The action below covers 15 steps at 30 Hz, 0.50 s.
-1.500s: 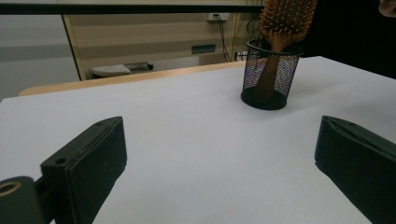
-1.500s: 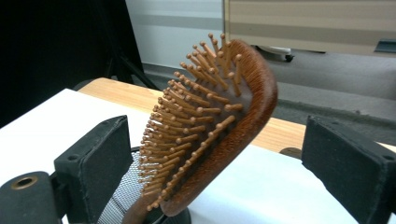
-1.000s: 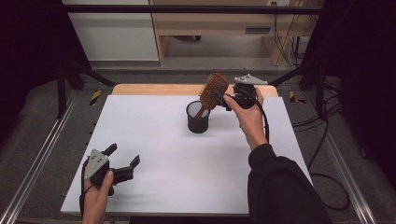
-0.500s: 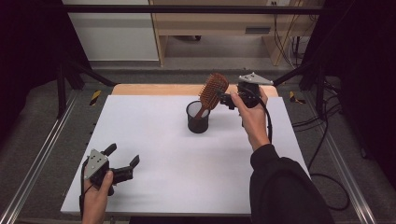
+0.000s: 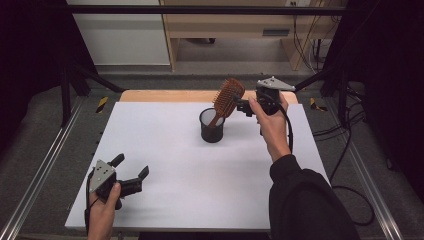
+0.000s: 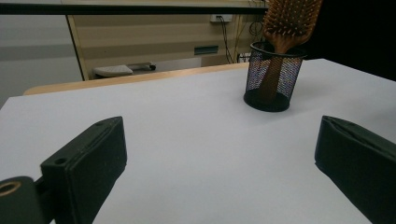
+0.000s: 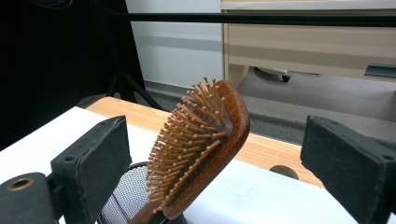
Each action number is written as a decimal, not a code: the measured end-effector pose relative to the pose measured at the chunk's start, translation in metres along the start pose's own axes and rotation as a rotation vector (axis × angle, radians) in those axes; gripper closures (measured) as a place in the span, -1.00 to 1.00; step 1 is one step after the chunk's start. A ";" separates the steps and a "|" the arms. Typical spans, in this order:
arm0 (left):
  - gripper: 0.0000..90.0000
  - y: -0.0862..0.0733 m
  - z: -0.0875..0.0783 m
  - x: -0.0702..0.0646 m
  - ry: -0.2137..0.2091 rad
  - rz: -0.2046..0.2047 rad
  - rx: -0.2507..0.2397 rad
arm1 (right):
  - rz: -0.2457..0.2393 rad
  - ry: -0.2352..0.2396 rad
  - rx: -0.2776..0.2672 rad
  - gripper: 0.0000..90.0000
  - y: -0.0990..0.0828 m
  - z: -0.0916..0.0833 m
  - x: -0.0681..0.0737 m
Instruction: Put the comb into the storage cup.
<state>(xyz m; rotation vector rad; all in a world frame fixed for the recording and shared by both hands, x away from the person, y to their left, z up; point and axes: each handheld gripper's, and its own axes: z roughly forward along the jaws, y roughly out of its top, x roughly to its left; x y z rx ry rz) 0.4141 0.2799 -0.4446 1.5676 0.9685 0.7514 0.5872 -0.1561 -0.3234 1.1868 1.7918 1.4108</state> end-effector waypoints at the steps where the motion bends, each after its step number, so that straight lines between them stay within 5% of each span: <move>1: -0.95 0.000 0.000 0.000 0.000 0.000 -0.001 | 0.000 0.001 -0.002 -0.81 0.000 0.000 0.000; 15: -0.95 0.000 0.000 0.000 0.002 -0.001 -0.001 | -0.003 0.013 -0.034 -0.81 0.005 -0.010 0.000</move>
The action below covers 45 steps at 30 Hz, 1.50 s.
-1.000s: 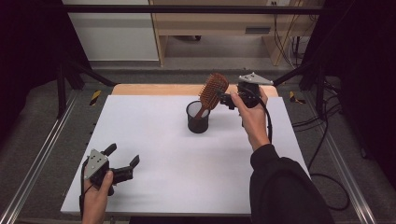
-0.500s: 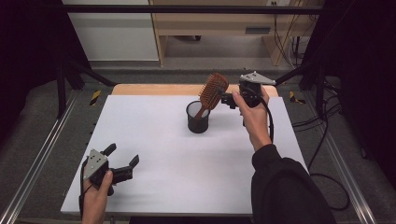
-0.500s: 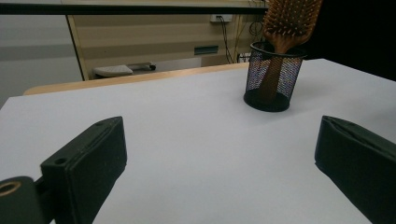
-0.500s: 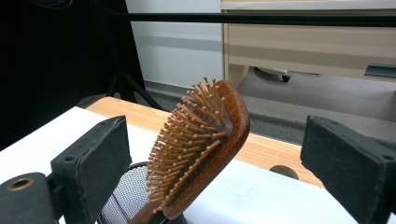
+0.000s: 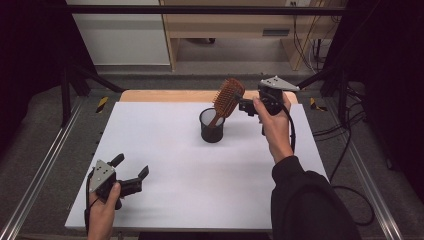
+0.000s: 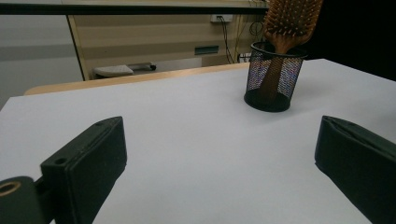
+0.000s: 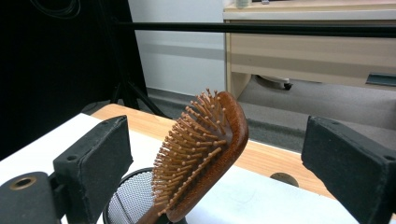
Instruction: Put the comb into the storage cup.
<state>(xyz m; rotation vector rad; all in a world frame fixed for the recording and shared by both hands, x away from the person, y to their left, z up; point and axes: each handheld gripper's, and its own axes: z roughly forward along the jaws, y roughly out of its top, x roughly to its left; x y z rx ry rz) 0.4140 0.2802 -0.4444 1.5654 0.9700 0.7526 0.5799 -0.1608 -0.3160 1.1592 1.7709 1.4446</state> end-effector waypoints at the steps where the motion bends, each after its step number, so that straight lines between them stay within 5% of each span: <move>1: -0.95 0.000 0.000 0.000 0.001 0.000 0.000 | 0.000 0.000 -0.003 -0.82 0.000 -0.001 0.000; 45: -0.95 0.000 -0.002 0.004 0.011 -0.016 -0.010 | -0.066 -0.010 -0.178 -0.94 0.002 -0.049 -0.005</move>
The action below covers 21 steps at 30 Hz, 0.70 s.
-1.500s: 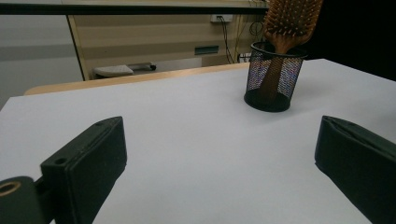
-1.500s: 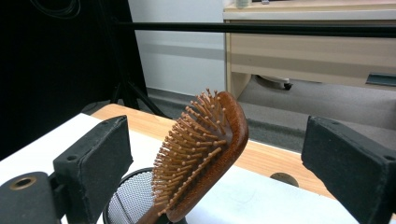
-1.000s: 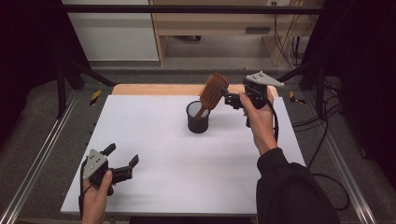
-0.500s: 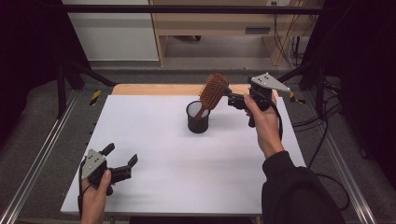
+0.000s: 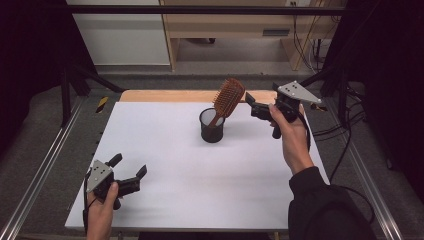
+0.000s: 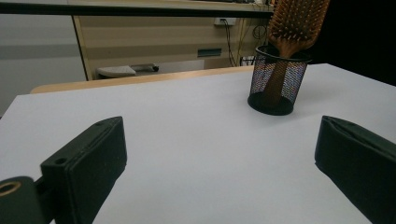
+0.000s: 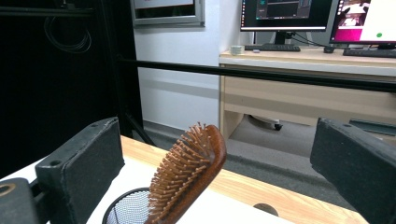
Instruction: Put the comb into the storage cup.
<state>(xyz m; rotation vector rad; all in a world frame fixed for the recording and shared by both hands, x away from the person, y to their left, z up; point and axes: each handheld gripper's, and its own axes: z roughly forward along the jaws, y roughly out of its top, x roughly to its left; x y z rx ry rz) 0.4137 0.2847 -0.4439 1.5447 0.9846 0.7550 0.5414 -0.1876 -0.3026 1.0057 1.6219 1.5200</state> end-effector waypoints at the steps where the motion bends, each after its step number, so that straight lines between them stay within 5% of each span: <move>1: -0.95 0.000 -0.001 0.000 0.006 0.001 -0.002 | 0.000 -0.002 -0.002 -0.94 0.000 -0.001 -0.001; 21: -0.95 0.000 -0.006 0.007 0.019 -0.029 -0.018 | 0.021 -0.037 -0.022 -0.94 -0.011 -0.035 -0.019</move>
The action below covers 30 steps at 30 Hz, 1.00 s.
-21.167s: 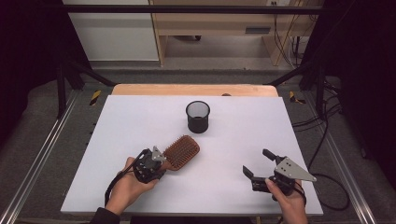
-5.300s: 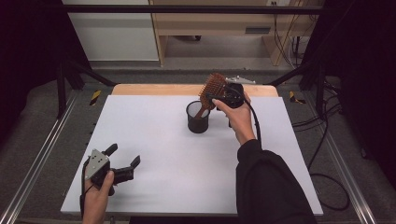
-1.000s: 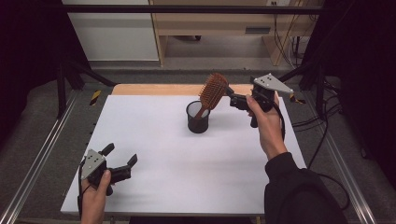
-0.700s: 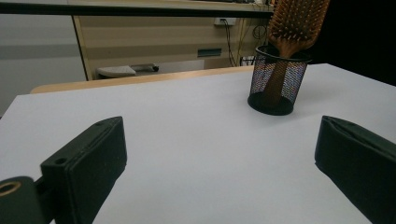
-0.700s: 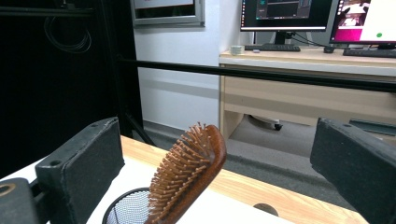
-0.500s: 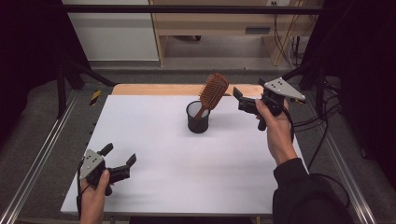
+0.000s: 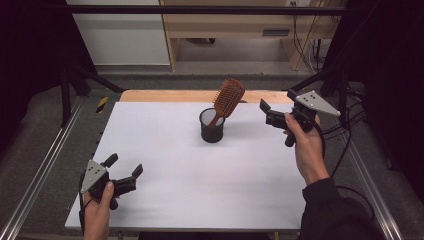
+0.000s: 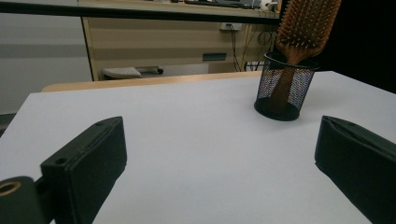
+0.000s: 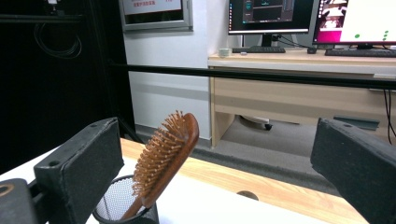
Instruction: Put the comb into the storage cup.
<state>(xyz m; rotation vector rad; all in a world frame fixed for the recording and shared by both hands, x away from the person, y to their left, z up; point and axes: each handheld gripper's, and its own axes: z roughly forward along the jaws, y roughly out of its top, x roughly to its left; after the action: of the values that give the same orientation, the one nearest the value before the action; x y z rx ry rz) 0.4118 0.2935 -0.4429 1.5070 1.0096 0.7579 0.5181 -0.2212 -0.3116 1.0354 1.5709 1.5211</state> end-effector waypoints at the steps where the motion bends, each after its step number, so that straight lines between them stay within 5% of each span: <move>1: -0.95 0.000 0.000 0.000 0.000 0.000 -0.001 | 0.001 -0.002 -0.001 -0.94 0.000 -0.002 -0.001; 14: -0.95 0.001 -0.006 0.003 0.015 -0.011 -0.016 | 0.003 0.000 0.005 -0.95 -0.005 -0.028 -0.009; 30: -0.95 0.001 -0.009 0.002 0.018 -0.001 -0.023 | -0.005 -0.011 0.031 -0.95 -0.037 -0.057 -0.010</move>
<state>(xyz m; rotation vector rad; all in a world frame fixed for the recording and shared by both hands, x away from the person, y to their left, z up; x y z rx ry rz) 0.4046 0.2993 -0.4407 1.4819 1.0120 0.7811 0.4685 -0.2540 -0.3455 1.0540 1.5931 1.4896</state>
